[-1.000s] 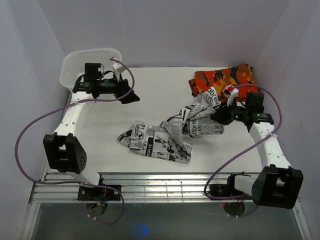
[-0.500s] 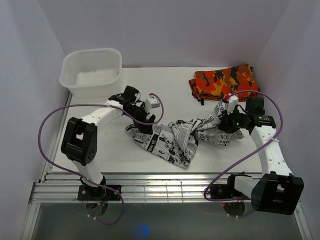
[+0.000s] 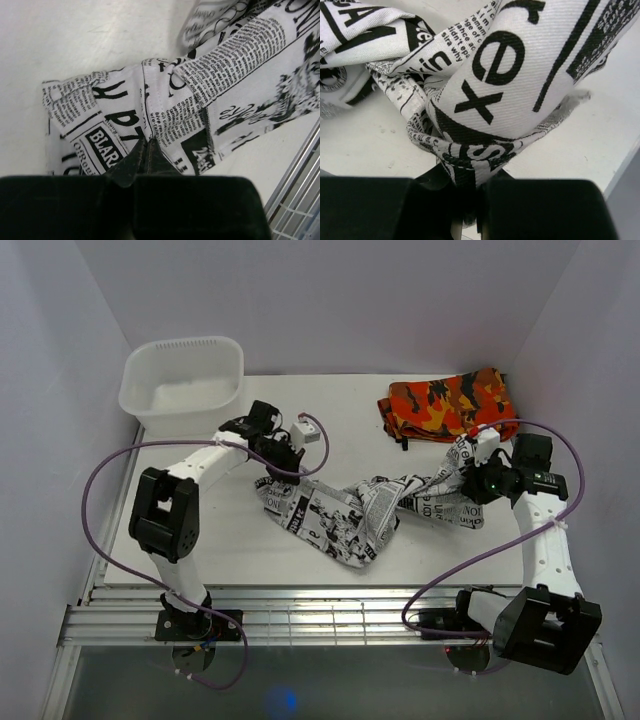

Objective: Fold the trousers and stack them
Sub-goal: Flatten the trousers out

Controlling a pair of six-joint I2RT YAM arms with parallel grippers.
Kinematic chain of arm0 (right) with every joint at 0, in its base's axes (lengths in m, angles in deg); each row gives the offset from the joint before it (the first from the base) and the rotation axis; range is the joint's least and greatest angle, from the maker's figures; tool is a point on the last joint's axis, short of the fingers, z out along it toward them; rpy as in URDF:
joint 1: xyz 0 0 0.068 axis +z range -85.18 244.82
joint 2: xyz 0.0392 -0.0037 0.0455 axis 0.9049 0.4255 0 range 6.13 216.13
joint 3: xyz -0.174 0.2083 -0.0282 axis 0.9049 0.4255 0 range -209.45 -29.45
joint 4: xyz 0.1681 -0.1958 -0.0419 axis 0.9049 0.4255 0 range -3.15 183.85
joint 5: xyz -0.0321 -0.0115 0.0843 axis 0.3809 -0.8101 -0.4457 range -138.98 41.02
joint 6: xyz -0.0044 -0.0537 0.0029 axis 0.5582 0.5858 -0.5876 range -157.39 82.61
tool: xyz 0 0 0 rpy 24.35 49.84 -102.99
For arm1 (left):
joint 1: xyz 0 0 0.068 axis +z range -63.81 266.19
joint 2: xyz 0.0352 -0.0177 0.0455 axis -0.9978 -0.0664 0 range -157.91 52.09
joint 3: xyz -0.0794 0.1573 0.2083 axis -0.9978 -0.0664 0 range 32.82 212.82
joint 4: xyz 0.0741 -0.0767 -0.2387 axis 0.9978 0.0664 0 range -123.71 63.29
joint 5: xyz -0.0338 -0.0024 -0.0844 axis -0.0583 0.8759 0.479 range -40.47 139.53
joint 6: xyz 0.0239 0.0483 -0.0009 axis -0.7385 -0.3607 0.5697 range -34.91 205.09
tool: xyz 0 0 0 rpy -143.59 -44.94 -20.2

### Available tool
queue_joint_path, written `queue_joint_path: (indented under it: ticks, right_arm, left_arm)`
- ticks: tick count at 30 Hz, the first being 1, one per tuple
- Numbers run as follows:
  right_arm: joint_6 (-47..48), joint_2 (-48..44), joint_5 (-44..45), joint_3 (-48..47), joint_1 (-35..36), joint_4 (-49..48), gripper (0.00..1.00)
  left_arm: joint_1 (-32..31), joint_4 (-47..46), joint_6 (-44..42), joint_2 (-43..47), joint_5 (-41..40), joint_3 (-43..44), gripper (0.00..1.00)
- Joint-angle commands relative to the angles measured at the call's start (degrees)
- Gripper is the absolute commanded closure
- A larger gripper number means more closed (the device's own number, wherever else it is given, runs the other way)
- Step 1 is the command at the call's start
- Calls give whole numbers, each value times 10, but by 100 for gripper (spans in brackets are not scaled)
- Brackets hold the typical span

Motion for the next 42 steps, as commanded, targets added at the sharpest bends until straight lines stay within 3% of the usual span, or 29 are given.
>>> queue_joint_path:
  ticks: [1, 5, 8, 13, 16, 18, 20, 22, 24, 25, 26, 27, 28, 29, 31, 34, 35, 39, 42]
  right_arm:
    - [52, -4, 13, -34, -40, 1, 92]
    - [88, -12, 21, -29, -68, 15, 92]
    - [124, -25, 34, -15, -73, 23, 92]
    - [235, -70, 60, 80, -76, 30, 92]
    - [299, -66, 85, 121, -76, 49, 92]
    - [321, -54, 101, 127, -76, 45, 92]
    - [336, -52, 112, 122, -76, 33, 92]
    - [326, -32, 95, 78, -77, 20, 92]
    - [301, 42, 82, 29, -76, -7, 92]
    - [297, 90, 83, 1, -75, -1, 92]
    - [298, 106, 85, -19, -73, 7, 79]
    - [304, 131, 89, -48, -75, 45, 46]
    - [319, 114, 94, -48, -80, 51, 18]
    - [357, 84, 95, -38, -84, 47, 8]
    - [408, 67, 91, -43, -84, 50, 6]
    - [429, 87, 89, -76, -84, 52, 6]
    - [434, 97, 84, -90, -84, 57, 7]
    - [480, 140, 25, -145, -84, 116, 7]
    - [514, 155, 1, -149, -68, 121, 6]
  left_arm:
    - [96, 20, -14, 87, 37, 41, 100]
    - [221, 58, -59, 132, 73, 103, 100]
    - [289, 67, -117, 188, 146, 87, 100]
    - [295, 101, -265, 367, 143, -97, 100]
    - [296, 134, -351, 396, 64, -250, 100]
    - [300, 149, -361, 366, 40, -289, 100]
    - [313, 116, -304, 351, 36, -269, 100]
    - [324, 113, -179, 278, 70, -131, 100]
    - [325, 97, -53, 120, 42, 18, 100]
    - [326, 94, 0, 72, 23, 88, 84]
    - [326, 125, 6, 27, 26, 136, 59]
    - [331, 175, -38, -1, 55, 176, 26]
    - [336, 196, -87, 10, 80, 175, 22]
    - [340, 214, -173, 45, 82, 150, 22]
    - [343, 254, -303, 89, 82, 116, 22]
    - [342, 298, -383, 95, 90, 101, 23]
    - [343, 321, -449, 97, 98, 94, 23]
    - [339, 382, -544, 110, 99, 29, 22]
    - [325, 337, -547, 128, 78, -41, 21]
